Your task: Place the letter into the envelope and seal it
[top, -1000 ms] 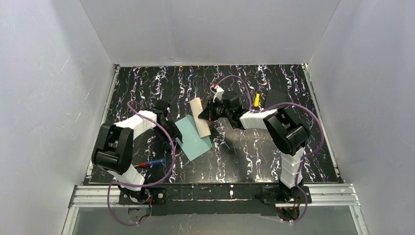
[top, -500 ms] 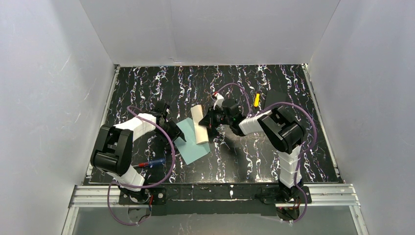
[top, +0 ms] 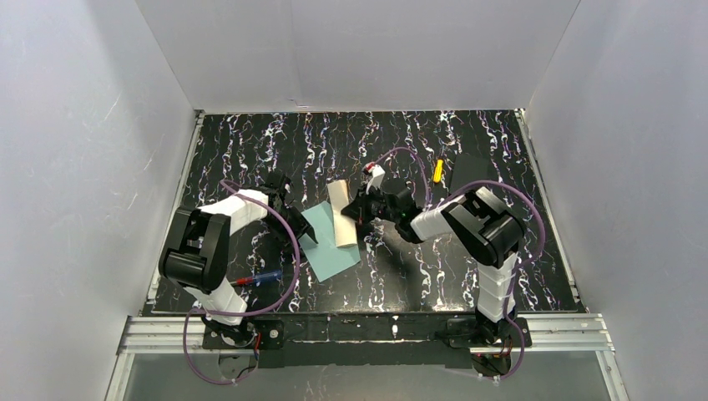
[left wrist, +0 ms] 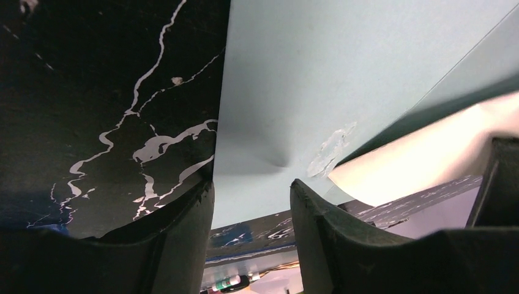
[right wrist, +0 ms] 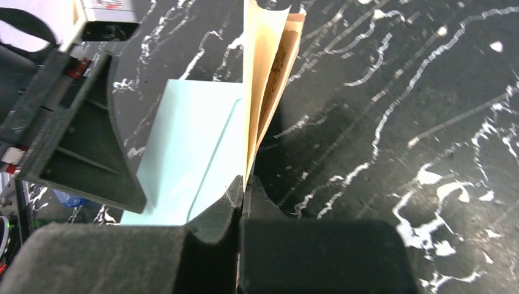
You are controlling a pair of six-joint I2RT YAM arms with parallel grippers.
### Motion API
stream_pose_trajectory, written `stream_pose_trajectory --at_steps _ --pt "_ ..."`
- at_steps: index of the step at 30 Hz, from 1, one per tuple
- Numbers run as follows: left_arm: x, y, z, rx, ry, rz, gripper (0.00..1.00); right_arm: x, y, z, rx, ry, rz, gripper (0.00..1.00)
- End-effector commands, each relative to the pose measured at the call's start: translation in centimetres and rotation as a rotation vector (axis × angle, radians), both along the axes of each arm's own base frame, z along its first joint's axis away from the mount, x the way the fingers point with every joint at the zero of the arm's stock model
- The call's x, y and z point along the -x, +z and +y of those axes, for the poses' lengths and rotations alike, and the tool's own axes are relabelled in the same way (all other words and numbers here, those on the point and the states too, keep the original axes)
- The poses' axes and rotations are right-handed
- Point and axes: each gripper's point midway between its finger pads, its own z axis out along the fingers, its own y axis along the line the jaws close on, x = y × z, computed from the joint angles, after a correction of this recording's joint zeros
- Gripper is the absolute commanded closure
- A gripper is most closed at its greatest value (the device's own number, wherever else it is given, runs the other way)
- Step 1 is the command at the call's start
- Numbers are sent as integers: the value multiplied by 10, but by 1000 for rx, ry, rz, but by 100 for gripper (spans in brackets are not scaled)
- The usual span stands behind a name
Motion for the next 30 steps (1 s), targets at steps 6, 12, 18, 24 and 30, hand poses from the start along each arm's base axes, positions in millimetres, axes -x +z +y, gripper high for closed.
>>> stream_pose_trajectory --at_steps 6,12,18,24,30 --pt "5 -27 12 -86 -21 38 54 9 31 21 -11 36 -166 99" --pt "5 -27 14 -104 -32 37 54 0 26 8 90 -20 -201 99" --pt "6 -26 21 -136 -49 30 54 -9 38 2 168 -55 -192 99" --pt "5 -27 23 -147 -63 27 54 -13 44 1 253 -52 -245 99" --pt "1 -29 20 -137 -100 34 53 -7 38 12 376 -21 -337 99"
